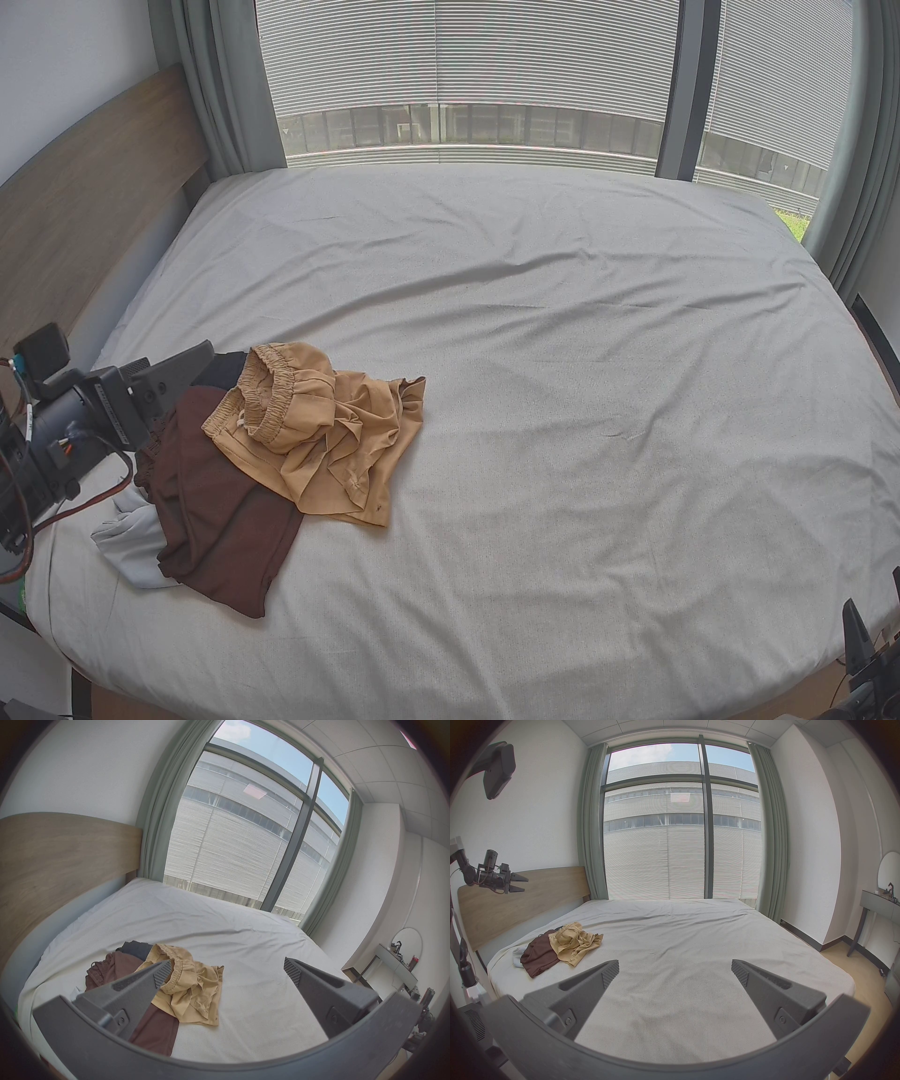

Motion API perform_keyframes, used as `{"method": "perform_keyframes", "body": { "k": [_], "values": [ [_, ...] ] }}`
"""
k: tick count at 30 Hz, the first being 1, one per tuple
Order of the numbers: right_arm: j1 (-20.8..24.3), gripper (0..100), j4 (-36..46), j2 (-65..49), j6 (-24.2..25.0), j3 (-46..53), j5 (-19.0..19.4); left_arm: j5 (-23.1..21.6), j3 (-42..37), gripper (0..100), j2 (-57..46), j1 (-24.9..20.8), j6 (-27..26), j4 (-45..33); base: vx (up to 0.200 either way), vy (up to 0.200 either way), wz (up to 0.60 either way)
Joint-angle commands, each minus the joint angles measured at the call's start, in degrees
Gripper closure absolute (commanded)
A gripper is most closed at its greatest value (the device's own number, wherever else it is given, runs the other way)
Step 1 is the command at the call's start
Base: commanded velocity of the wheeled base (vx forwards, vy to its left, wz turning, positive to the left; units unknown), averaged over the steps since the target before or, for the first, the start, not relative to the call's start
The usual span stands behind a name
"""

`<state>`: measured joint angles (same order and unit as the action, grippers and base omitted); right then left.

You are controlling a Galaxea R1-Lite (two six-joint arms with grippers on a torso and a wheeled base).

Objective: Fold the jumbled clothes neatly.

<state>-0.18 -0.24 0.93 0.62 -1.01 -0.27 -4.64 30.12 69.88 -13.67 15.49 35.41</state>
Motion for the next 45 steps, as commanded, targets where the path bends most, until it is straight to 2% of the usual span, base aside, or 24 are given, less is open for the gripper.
{"method": "perform_keyframes", "body": {
  "k": [1,9,20,26,30,35,40,45],
  "values": [
    [0.01,0,-0.02,-0.75,-0.01,0.92,0.0,-0.1,0.29,0,5.8,0.57,0.24,0.27,0.0,0.0,0.0],
    [0.01,0,-0.02,-0.75,-0.01,0.92,0.0,-1.68,2.31,0,11.95,1.19,3.23,0.71,0.0,0.0,0.0],
    [0.01,0,-0.02,-0.75,-0.01,0.92,0.0,-4.85,6.7,0,19.42,5.32,3.4,0.89,0.0,0.0,0.0],
    [0.01,0,-0.02,-0.75,-0.09,0.92,0.0,-8.01,8.81,0,23.73,7.25,3.31,0.89,0.0,0.0,0.0],
    [-0.08,0,-0.02,-0.75,-0.27,0.92,0.0,-8.28,9.78,0,25.31,7.69,3.31,0.89,0.0,0.0,0.0],
    [-0.08,0,-0.02,-0.75,-0.36,0.92,0.0,-8.54,12.94,0,30.23,8.04,3.31,2.29,0.0,0.0,0.0],
    [-0.08,0,-0.02,-0.75,-0.45,0.92,0.09,-11.09,15.58,0,36.73,8.66,3.23,7.13,0.0,0.0,0.0],
    [-0.08,0,-0.02,-0.75,-0.45,0.92,0.09,-11.09,18.04,0,40.43,8.83,3.23,7.21,0.0,0.0,0.0]
  ]
}}
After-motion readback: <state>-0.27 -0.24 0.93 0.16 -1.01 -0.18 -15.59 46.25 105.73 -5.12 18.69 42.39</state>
